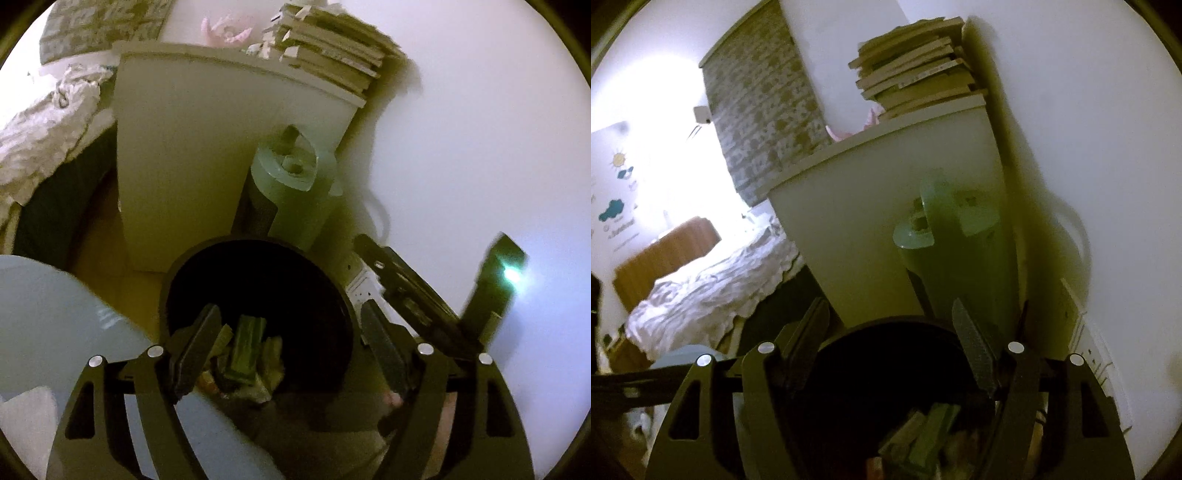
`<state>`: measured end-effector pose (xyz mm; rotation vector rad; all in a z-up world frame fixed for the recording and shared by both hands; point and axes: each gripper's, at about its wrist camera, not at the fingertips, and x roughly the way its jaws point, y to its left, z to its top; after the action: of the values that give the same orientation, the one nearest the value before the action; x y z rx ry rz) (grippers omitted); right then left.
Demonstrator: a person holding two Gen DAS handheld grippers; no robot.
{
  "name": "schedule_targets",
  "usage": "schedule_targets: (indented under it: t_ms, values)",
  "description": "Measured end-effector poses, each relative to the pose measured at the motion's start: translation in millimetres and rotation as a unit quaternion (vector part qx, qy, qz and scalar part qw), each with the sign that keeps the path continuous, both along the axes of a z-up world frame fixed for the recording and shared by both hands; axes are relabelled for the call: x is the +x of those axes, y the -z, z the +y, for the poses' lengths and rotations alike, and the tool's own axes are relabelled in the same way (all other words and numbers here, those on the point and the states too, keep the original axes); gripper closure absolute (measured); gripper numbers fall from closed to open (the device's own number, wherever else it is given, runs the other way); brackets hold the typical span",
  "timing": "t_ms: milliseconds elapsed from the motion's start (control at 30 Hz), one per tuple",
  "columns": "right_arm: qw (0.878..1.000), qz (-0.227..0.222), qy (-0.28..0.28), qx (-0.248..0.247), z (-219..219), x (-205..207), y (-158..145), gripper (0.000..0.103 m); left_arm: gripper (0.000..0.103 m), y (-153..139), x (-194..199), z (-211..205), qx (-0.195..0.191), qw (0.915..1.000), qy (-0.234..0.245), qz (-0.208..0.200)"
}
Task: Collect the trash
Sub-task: 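Carry the battery card and tube over the black bin and open both grippers, then grasp the green Doublemint tin with left gripper while right grasps maroon-capped bottle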
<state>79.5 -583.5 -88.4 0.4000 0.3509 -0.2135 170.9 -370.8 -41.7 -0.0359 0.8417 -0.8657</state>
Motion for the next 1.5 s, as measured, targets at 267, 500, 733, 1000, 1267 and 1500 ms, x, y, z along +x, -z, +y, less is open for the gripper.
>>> schedule_targets:
  t_ms: [267, 500, 733, 1000, 1267, 1500]
  values:
    - [0.998, 0.018, -0.058, -0.024, 31, 2, 3, 0.033, 0.025, -21, -57, 107, 0.045, 0.9975, -0.041, -0.037]
    - [0.98, 0.016, -0.2, -0.009, 106, -3, -7, 0.033, 0.027, 11, -77, 239, 0.144, 0.9795, -0.136, -0.037]
    - [0.911, 0.097, -0.398, -0.037, 258, 31, -36, 0.033, 0.033, 52, -67, 275, 0.178, 0.9743, -0.137, -0.014]
    - [0.849, 0.205, -0.472, -0.121, 388, 95, -36, 0.033, 0.052, 75, -54, 275, 0.197, 0.9714, -0.128, -0.037]
    - [0.82, 0.284, -0.465, -0.176, 453, 139, 15, 0.052, 0.073, 72, -62, 302, 0.181, 0.9725, -0.142, -0.033]
    - [0.831, 0.265, -0.454, -0.182, 445, 138, 22, 0.073, 0.073, 50, -72, 328, 0.131, 0.9766, -0.168, -0.029]
